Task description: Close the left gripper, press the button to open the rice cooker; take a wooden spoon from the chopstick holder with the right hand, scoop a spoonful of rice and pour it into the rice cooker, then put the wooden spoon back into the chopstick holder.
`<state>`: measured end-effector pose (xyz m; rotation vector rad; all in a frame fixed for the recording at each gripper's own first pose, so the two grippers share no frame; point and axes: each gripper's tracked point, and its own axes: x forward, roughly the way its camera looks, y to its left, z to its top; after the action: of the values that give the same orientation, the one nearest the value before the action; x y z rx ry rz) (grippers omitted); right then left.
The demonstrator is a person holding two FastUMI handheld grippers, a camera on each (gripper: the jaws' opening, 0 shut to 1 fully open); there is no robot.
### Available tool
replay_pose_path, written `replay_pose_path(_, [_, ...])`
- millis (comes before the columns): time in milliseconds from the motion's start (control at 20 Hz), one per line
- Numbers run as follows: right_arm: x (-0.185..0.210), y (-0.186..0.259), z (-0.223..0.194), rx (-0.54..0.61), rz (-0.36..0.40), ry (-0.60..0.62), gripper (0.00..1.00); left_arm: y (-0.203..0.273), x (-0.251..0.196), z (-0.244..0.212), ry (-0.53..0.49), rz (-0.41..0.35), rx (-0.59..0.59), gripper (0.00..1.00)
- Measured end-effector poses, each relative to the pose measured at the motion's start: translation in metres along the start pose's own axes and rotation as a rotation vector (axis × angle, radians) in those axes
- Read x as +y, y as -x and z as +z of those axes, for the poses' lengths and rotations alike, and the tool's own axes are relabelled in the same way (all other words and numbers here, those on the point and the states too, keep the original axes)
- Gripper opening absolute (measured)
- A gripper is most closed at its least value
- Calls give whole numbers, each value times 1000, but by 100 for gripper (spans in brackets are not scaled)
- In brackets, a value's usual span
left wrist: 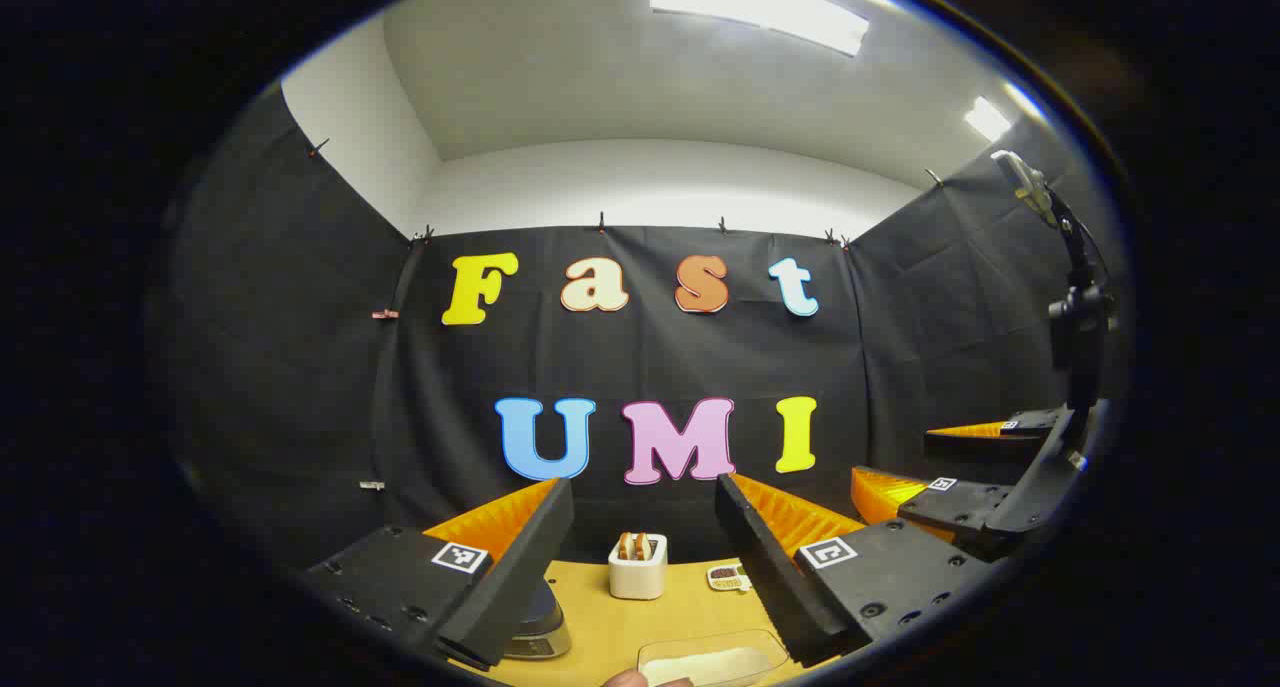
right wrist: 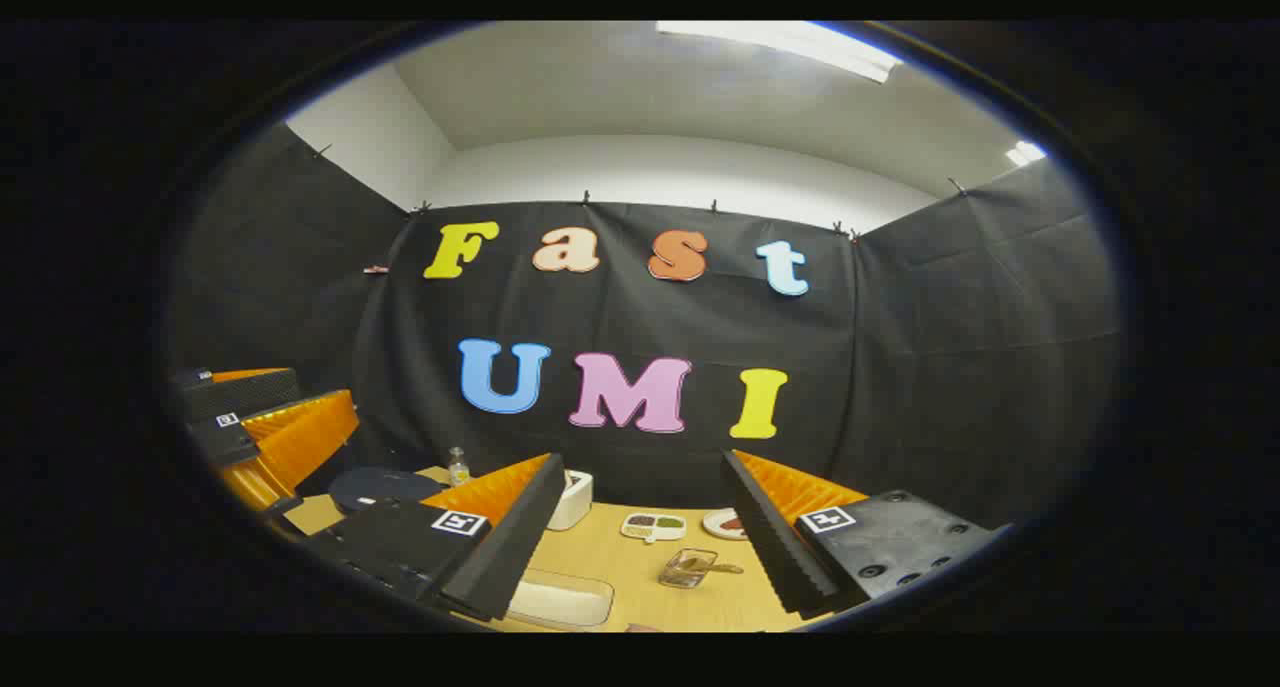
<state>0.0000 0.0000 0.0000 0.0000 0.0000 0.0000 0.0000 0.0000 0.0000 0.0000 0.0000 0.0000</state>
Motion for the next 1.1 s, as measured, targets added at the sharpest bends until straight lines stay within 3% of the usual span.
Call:
replay_pose_path(650, [-21,-6,-6,-3,-77,59,96,9,7,-11,-10,34,52,97])
replay_pose_path(850, [-19,-8,-16,37,-77,42,96,11,17,-11,-28,50,53,97])
replay_pose_path(1100, [-5,-14,-3,-10,-34,50,95,22,27,-10,-6,69,51,97])
